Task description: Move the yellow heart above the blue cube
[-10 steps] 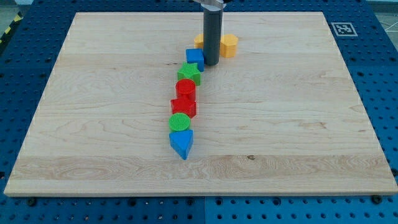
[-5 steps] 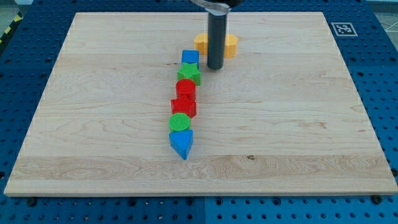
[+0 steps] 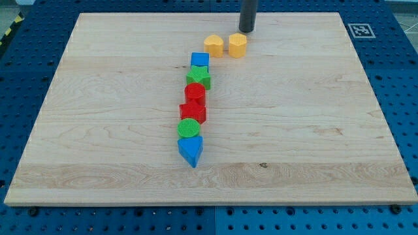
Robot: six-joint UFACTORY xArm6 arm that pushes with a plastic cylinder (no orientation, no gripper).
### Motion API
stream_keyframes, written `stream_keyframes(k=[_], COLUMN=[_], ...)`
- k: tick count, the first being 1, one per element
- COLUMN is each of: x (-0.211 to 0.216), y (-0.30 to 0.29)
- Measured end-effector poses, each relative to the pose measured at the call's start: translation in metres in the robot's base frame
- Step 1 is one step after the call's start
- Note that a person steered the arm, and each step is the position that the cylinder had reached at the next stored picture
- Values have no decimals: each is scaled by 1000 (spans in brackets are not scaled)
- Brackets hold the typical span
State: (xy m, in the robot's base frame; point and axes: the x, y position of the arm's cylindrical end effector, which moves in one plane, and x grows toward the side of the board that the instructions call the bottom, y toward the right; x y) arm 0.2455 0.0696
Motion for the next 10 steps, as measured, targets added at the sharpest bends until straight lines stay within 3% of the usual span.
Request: stream_keyframes(k=[3, 6, 10], x=[51, 54, 65], y=[-20, -57, -62])
